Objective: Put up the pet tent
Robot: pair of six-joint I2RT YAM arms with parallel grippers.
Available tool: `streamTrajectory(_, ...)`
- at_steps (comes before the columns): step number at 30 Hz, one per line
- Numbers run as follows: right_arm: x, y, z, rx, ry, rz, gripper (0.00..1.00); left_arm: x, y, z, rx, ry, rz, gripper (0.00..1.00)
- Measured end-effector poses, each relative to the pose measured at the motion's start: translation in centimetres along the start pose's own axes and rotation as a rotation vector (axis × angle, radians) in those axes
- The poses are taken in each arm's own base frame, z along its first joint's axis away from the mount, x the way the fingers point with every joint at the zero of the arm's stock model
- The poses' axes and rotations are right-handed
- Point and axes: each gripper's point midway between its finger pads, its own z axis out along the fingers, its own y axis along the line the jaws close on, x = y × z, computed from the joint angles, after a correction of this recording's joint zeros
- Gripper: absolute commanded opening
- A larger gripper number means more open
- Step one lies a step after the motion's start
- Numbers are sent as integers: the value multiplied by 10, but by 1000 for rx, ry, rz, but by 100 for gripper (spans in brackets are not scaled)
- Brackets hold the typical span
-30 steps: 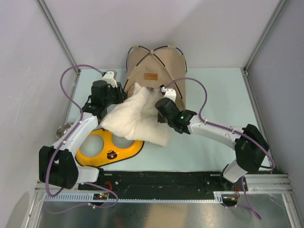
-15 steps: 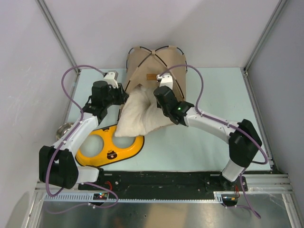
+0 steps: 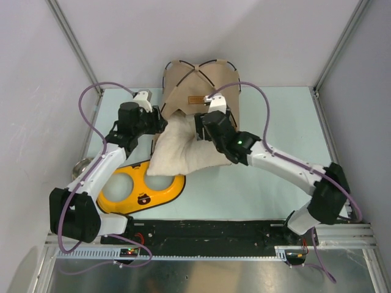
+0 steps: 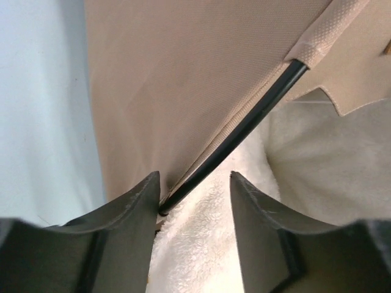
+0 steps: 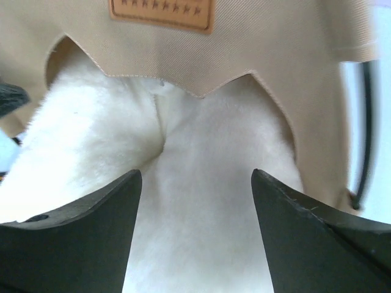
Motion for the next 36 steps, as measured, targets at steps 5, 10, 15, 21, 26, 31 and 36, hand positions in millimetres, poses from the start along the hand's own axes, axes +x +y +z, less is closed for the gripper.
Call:
streamTrajectory(5, -31, -13, -39, -37, -37, 81, 91, -2, -2, -10, -9, 13, 2, 89)
streamTrajectory(10, -37, -28, -61, -49, -14, 150, 94, -19, -12, -38, 15, -45, 15, 99)
streamTrajectory(15, -15, -35, -67, -41, 59, 203, 95, -33, -26, -71, 59, -132, 4, 100)
streamTrajectory(21, 31, -41, -67, -1, 190, 236, 95, 7, -26, -88, 55, -118, -143, 100)
streamTrajectory(26, 47, -38, -58, 20, 235, 257, 88, 76, -10, -73, -48, 27, -272, 100)
streamTrajectory(31, 61, -26, -41, 2, 273, 255, 62, 108, -12, -53, -48, 128, -339, 92)
streamTrajectory(36, 69, -15, -24, -28, 283, 248, 17, 111, -31, -34, 52, 137, -418, 55)
